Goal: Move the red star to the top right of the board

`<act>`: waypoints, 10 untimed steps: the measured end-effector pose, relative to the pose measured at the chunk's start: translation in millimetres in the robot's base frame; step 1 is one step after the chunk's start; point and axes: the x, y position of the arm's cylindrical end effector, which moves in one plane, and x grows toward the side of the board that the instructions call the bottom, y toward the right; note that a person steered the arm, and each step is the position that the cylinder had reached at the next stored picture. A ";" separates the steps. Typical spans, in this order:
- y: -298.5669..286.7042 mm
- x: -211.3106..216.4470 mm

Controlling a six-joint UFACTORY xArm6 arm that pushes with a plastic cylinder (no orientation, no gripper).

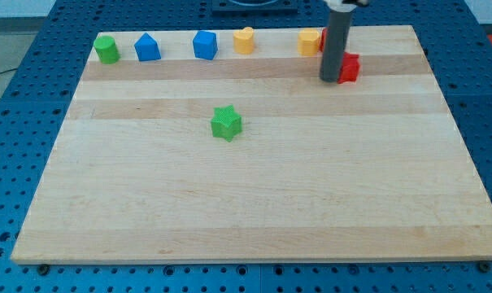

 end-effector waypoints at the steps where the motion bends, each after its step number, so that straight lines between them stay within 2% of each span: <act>1: 19.0 7.3; 3: 40.2 5.3; 5: 42.3 -36.9; 7: 42.6 1.8; 9: 53.2 -36.3; 10: 69.5 -36.2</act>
